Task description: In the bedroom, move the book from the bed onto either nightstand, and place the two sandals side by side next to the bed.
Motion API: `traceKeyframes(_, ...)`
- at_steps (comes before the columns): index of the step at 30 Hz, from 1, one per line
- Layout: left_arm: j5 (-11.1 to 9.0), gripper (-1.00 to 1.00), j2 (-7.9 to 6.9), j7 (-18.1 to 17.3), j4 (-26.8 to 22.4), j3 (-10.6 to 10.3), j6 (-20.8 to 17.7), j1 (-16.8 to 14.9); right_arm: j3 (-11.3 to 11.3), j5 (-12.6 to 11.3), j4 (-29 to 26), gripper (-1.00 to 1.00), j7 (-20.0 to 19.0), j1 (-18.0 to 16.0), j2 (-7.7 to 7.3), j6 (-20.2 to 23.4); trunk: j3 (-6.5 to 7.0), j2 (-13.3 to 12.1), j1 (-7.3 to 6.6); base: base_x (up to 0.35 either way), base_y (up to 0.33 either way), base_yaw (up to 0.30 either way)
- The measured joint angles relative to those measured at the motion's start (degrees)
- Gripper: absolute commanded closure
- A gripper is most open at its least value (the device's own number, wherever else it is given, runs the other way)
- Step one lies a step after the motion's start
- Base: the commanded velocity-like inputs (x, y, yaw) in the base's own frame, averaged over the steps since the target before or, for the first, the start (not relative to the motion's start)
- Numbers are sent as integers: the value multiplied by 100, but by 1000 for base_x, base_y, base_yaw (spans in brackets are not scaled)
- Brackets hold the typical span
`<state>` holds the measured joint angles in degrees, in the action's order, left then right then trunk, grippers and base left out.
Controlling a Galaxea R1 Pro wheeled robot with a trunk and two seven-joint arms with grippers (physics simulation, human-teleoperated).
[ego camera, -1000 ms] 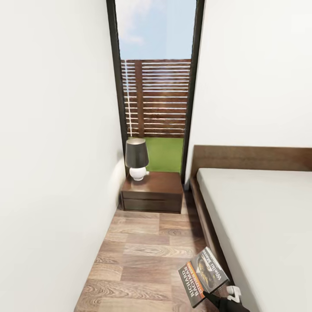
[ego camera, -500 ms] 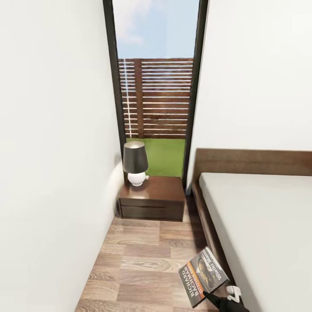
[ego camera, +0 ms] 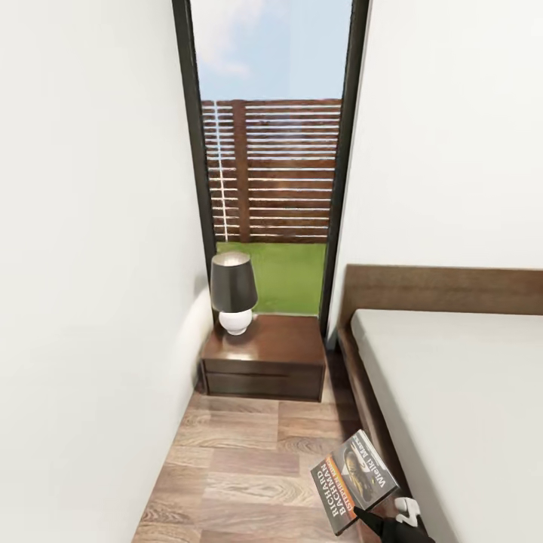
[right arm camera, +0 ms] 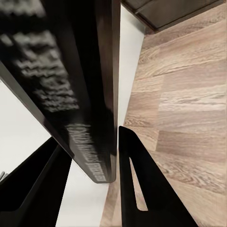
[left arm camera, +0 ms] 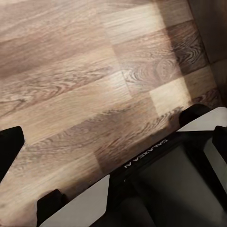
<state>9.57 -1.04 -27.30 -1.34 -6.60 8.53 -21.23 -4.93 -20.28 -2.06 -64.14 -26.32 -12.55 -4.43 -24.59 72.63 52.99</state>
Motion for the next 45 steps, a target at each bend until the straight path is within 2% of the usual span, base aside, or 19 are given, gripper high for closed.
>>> traceKeyframes(35, 1, -100, 0, 0, 0, -1, 0, 0, 1, 0, 0, 100, -9, 0, -2, 0, 0, 0, 0, 333, 0, 0)
traceKeyframes(45, 9, -100, 0, 0, 0, 1, 0, 0, -17, -4, -1, 100, -9, -1, -2, -2, 0, 0, 2, 117, 0, 0)
